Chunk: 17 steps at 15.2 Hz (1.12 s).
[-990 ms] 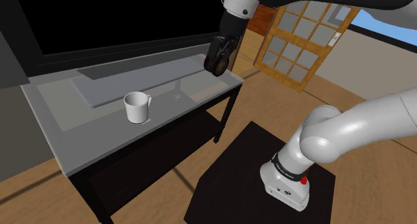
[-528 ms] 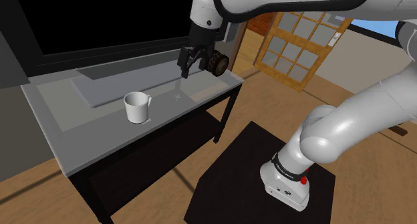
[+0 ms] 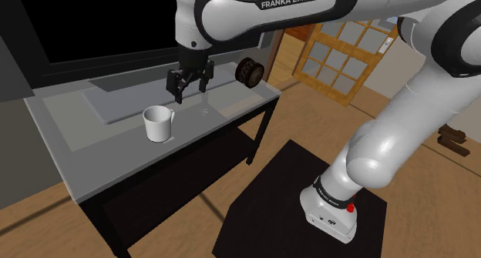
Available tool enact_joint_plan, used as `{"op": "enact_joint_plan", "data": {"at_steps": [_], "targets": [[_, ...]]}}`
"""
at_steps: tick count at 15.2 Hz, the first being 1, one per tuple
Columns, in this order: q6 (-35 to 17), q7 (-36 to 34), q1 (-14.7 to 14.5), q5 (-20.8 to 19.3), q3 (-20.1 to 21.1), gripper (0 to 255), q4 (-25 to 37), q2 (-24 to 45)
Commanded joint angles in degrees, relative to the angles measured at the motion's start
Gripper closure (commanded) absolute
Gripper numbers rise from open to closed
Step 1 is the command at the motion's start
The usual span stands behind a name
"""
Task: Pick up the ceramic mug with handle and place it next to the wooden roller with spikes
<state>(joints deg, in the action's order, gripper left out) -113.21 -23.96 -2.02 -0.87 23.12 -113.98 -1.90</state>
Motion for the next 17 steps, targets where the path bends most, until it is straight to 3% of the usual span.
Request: {"op": "enact_joint_plan", "data": {"at_steps": [1, 11, 17], "targets": [[-0.6, -3.3, -0.8, -2.5, 1.1, 0, 3.4, 5.0], [3.2, -15.0, -9.4, -14.1, 0.6, 0, 26.9, 30.3], [-0.7, -15.5, -9.4, -14.8, 0.1, 0, 24.1, 31.5]]}}
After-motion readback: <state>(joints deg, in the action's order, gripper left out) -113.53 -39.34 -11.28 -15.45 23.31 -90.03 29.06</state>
